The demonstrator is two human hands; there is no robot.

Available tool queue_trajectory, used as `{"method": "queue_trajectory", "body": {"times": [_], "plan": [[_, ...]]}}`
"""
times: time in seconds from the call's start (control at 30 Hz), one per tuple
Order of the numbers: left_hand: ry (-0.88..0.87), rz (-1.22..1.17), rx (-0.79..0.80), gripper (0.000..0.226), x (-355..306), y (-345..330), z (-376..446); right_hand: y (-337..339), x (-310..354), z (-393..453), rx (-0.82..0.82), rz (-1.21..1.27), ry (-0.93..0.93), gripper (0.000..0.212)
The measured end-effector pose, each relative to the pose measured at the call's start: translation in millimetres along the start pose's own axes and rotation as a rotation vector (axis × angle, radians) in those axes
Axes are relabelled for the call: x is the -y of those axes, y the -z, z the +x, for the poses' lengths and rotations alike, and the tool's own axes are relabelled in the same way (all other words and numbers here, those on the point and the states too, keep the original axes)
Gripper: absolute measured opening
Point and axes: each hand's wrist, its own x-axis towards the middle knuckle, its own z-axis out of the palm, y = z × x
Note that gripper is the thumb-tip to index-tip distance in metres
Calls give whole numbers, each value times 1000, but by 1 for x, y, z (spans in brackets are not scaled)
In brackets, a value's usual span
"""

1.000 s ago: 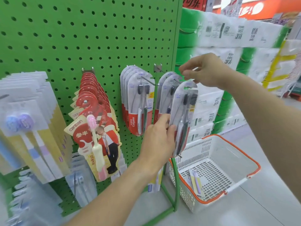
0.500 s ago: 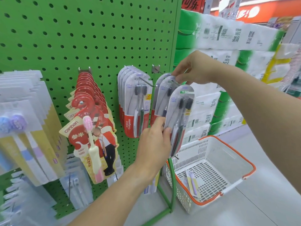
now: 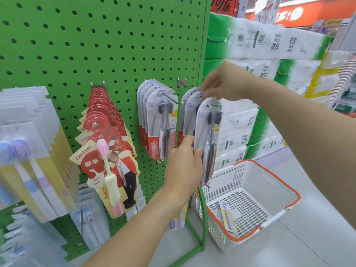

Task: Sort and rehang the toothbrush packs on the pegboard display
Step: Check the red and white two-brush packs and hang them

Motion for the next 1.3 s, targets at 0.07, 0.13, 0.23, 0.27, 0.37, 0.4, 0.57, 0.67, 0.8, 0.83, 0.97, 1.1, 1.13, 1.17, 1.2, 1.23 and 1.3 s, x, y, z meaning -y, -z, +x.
{"method": "queue_trajectory", "body": {"times": [0.07,0.13,0.23,0.27,0.37,0.4,0.57,0.67,0.8,0.83,0.97,1.1,1.13,1.17,1.2,1.23,1.3], "plan": [[15,9,-18,8,2,1,4,0,2,2,2,-32,10,12],[34,20,-38,12,6,2,8,0,4,3,-2,-49,29,11],[70,38,-49,15,8,4,11,3,12,2,17,-63,75,11],[83,34,-47,15,7,6,11,3,15,1,33,-72,89,11],[101,36,-48,18,5,9,11,4,27,-1,87,-104,128,13],[103,39,-55,19,5,9,10,4,31,-2,103,-112,140,14],[145,53,-52,18,4,9,9,6,52,-9,154,-137,192,14],[160,100,-79,20,2,16,-1,8,60,-18,128,-120,234,13],[167,98,-122,25,4,26,-62,4,69,-41,41,-117,316,13],[159,74,-123,25,3,28,-82,3,70,-48,12,-131,340,13],[115,-20,-199,14,10,34,-131,-11,62,-72,-116,-132,368,11],[119,-54,-223,9,10,38,-136,-33,50,-92,-216,-26,352,9],[100,-47,-252,11,9,40,-136,-38,49,-97,-222,-17,367,8],[71,-33,-284,15,7,42,-136,-43,50,-103,-228,-9,383,6],[42,-19,-309,22,6,43,-136,-48,53,-110,-230,3,398,7],[24,-13,-325,30,5,45,-136,-55,56,-119,-224,24,411,9],[32,-31,-308,43,8,47,-139,-72,67,-139,-163,113,399,11]]}}
